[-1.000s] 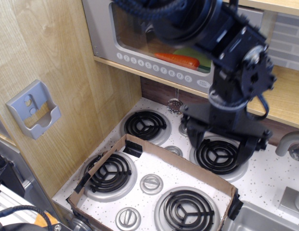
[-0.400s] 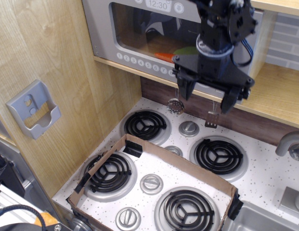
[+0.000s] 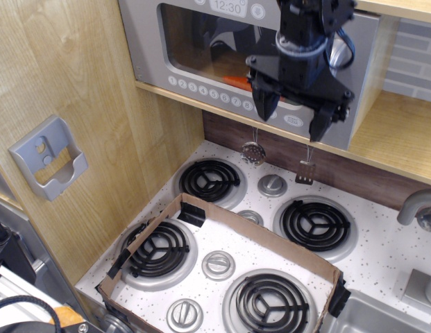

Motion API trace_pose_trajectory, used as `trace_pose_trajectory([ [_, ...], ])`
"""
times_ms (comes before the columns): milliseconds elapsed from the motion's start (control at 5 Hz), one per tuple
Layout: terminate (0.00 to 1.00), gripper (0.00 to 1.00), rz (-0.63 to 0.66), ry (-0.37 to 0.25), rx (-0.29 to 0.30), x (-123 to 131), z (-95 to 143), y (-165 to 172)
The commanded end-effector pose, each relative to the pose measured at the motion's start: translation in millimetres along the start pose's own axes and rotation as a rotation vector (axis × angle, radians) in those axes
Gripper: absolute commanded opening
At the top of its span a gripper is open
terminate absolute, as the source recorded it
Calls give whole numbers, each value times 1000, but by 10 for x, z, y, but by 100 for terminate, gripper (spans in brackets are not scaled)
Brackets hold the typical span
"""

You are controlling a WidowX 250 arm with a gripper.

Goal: Open microwave

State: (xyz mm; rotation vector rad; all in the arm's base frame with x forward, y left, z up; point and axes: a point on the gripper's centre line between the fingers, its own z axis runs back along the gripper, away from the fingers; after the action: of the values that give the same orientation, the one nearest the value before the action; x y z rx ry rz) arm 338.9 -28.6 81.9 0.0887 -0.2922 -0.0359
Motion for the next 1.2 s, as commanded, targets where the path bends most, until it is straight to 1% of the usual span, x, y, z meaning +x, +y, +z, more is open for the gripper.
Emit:
trace_pose_trajectory([
  [0,0,100,-28,-51,10,337,181,62],
  [200,0,100,-43,-78,8,432,261,37],
  [400,0,100,-46,-106,-23,472,286,-34],
  [600,0,100,-39,-108,-13,494,318,-103],
  [800,0,0,-34,-116,-12,510,336,-105],
  [1000,0,0,-21,-109,3,474,349,-158],
])
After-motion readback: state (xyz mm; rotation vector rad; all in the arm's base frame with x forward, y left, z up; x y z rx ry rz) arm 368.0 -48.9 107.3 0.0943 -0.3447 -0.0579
